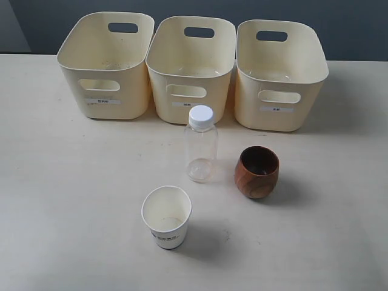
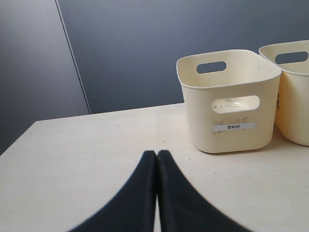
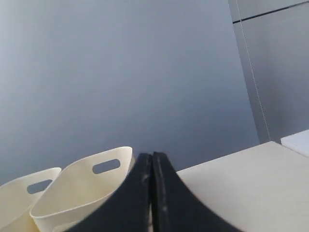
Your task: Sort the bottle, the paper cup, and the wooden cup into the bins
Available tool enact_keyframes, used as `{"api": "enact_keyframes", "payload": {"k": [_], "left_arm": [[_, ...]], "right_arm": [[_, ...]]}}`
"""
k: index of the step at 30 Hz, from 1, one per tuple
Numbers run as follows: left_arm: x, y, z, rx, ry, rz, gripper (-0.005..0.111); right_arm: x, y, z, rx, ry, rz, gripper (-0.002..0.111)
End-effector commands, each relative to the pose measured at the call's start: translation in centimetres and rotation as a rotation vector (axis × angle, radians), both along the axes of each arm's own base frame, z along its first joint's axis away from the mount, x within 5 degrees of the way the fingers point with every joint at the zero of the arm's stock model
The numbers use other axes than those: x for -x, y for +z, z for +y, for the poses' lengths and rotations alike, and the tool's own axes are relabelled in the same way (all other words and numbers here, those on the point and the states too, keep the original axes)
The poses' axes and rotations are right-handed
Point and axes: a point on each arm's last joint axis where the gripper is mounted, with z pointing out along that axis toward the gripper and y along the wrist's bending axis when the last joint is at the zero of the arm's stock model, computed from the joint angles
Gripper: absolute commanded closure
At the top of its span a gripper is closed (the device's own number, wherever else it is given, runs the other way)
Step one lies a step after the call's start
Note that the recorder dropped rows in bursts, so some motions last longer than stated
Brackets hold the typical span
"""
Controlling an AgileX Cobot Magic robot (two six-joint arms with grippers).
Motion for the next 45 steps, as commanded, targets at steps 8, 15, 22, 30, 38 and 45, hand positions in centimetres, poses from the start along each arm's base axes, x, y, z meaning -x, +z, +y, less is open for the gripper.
{"api": "enact_keyframes", "payload": {"k": [8, 15, 22, 30, 38, 45], "left_arm": [[0.0, 0.0, 0.0, 0.001, 0.001, -0.010, 0.107], [0.0, 0.0, 0.0, 0.001, 0.001, -0.010, 0.107], [0.0, 0.0, 0.0, 0.001, 0.001, -0.010, 0.107], [0.0, 0.0, 0.0, 0.001, 0.001, -0.010, 0.107], [0.0, 0.0, 0.0, 0.001, 0.001, -0.010, 0.107], [0.0, 0.0, 0.0, 0.001, 0.001, -0.010, 0.107]], "right_arm": [[0.1, -0.1, -0.2, -0.301, 0.019, -0.051, 0.109], [0.0, -0.3, -0.1, -0.304, 0.033, -0.021, 0.109], [0.0, -0.3, -0.1, -0.346, 0.035, -0.034, 0.109], [0.6, 2.4, -0.3, -0.336, 0.025, -0.150, 0.109], [3.3, 11.6, 0.6, -0.113, 0.061, -0.290, 0.109], [3.9, 19.5, 1.0, 0.107, 0.033, -0.271, 0.109]]}}
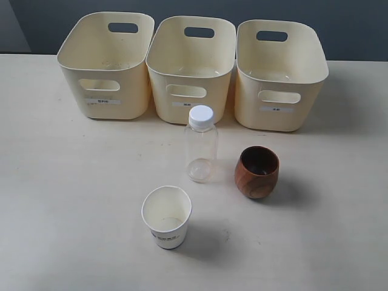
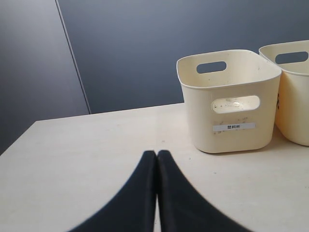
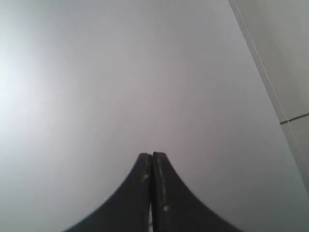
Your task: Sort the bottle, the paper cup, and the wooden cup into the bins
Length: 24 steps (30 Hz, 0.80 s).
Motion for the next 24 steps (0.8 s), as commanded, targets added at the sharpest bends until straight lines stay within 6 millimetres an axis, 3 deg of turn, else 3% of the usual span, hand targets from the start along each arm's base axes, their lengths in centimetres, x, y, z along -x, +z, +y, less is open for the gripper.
{"api": "enact_keyframes", "payload": {"k": [1, 6, 11, 14, 19, 24], "left_arm": [[0.0, 0.0, 0.0, 0.001, 0.001, -0.010, 0.107], [0.0, 0.0, 0.0, 0.001, 0.001, -0.010, 0.107], [0.0, 0.0, 0.0, 0.001, 0.001, -0.010, 0.107], [0.0, 0.0, 0.0, 0.001, 0.001, -0.010, 0.107], [0.0, 0.0, 0.0, 0.001, 0.001, -0.010, 0.107], [0.0, 0.0, 0.0, 0.001, 0.001, -0.010, 0.107]], "right_arm": [[-0.4, 4.5, 0.3, 0.170, -0.047, 0.080, 0.109], [-3.5, 8.0, 1.6, 0.404, 0.119, 0.302, 0.109], [-7.7, 8.9, 5.2, 0.611, 0.618, 0.456, 0.109], [-10.4, 7.9, 5.8, 0.680, 0.764, 0.578, 0.109], [-13.7, 5.2, 5.3, 0.789, 0.800, 0.789, 0.109], [-14.9, 3.8, 6.6, 0.867, 0.910, 0.843, 0.109]]}}
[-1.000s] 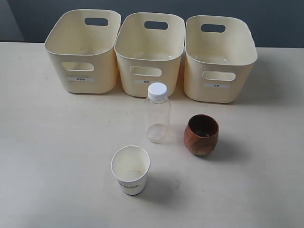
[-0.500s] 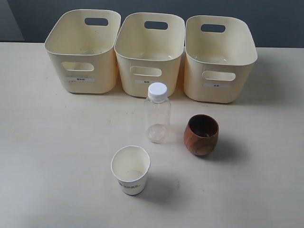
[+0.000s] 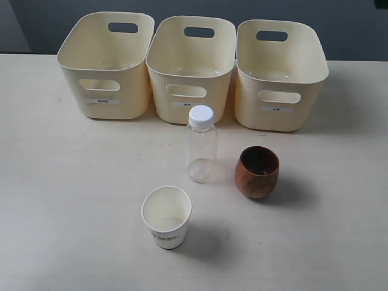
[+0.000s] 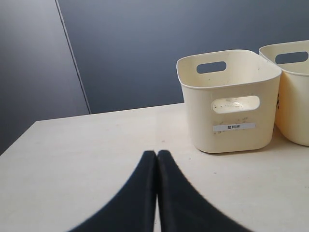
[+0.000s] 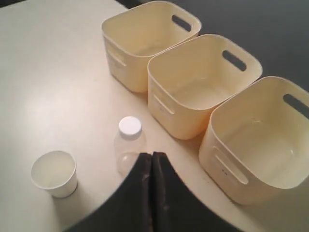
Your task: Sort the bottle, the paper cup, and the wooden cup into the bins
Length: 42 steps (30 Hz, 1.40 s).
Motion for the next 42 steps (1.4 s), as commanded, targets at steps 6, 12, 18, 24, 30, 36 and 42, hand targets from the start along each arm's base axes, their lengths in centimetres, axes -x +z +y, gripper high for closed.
{"api": "enact_keyframes", "payload": {"k": [6, 12, 18, 24, 30, 36, 42], "left_arm": [[0.0, 0.0, 0.0, 0.001, 0.001, -0.010, 0.107], [0.0, 0.0, 0.0, 0.001, 0.001, -0.010, 0.107], [0.0, 0.0, 0.0, 0.001, 0.001, -0.010, 0.107], [0.0, 0.0, 0.0, 0.001, 0.001, -0.010, 0.107], [0.0, 0.0, 0.0, 0.001, 0.001, -0.010, 0.107], [0.0, 0.0, 0.0, 0.001, 0.001, -0.010, 0.107], [0.0, 0.0, 0.0, 0.001, 0.001, -0.010, 0.107]], "right_arm": [[-2.0, -3.4, 3.2, 0.237, 0.184, 0.146, 0.109], [-3.6, -6.2, 6.1, 0.383, 0.246, 0.240, 0.109], [-5.2, -8.9, 7.8, 0.529, 0.234, 0.317, 0.109], [-6.8, -11.9, 8.8, 0.571, 0.231, 0.405, 0.109], [-8.0, -15.0, 9.1, 0.620, 0.219, 0.419, 0.109], [-9.0, -16.8, 9.7, 0.621, 0.223, 0.459, 0.109], [-10.0, -18.7, 10.4, 0.622, 0.219, 0.481, 0.109]]}}
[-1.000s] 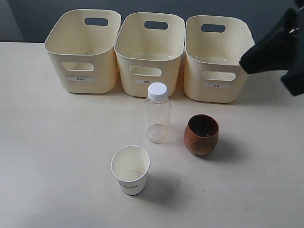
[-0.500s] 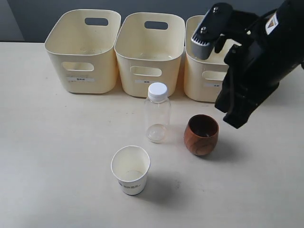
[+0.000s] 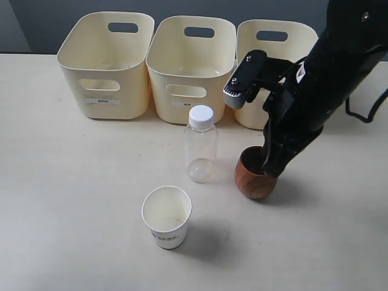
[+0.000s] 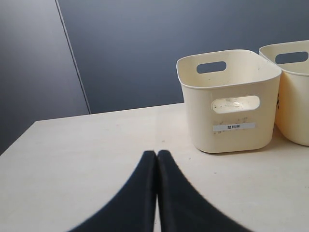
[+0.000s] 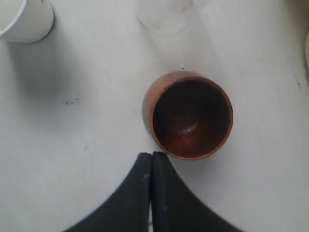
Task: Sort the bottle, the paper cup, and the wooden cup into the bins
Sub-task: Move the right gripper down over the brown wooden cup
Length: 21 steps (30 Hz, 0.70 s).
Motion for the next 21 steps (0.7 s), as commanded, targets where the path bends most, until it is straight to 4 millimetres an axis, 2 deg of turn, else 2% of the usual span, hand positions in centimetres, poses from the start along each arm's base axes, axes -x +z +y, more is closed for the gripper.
{"api": "enact_keyframes", "payload": {"k": [1, 11, 13, 16, 19, 21], "left_arm": [[0.0, 0.0, 0.0, 0.001, 0.001, -0.010, 0.107], [0.0, 0.0, 0.0, 0.001, 0.001, -0.010, 0.107], [0.0, 0.0, 0.0, 0.001, 0.001, -0.010, 0.107], [0.0, 0.0, 0.0, 0.001, 0.001, -0.010, 0.107], [0.0, 0.0, 0.0, 0.001, 0.001, -0.010, 0.107], [0.0, 0.0, 0.0, 0.001, 0.001, -0.010, 0.107]], "right_arm": [[-0.7, -1.3, 0.5, 0.000, -0.006, 0.002, 0.109], [-1.3, -2.6, 0.8, 0.011, -0.009, 0.022, 0.109], [-1.2, -2.7, 0.9, 0.009, -0.013, 0.040, 0.106], [-1.0, -2.7, 1.0, -0.005, -0.021, 0.055, 0.088], [-1.1, -2.7, 1.1, -0.015, -0.025, 0.047, 0.060], [-1.2, -2.6, 1.2, -0.027, -0.031, 0.046, 0.049]]}}
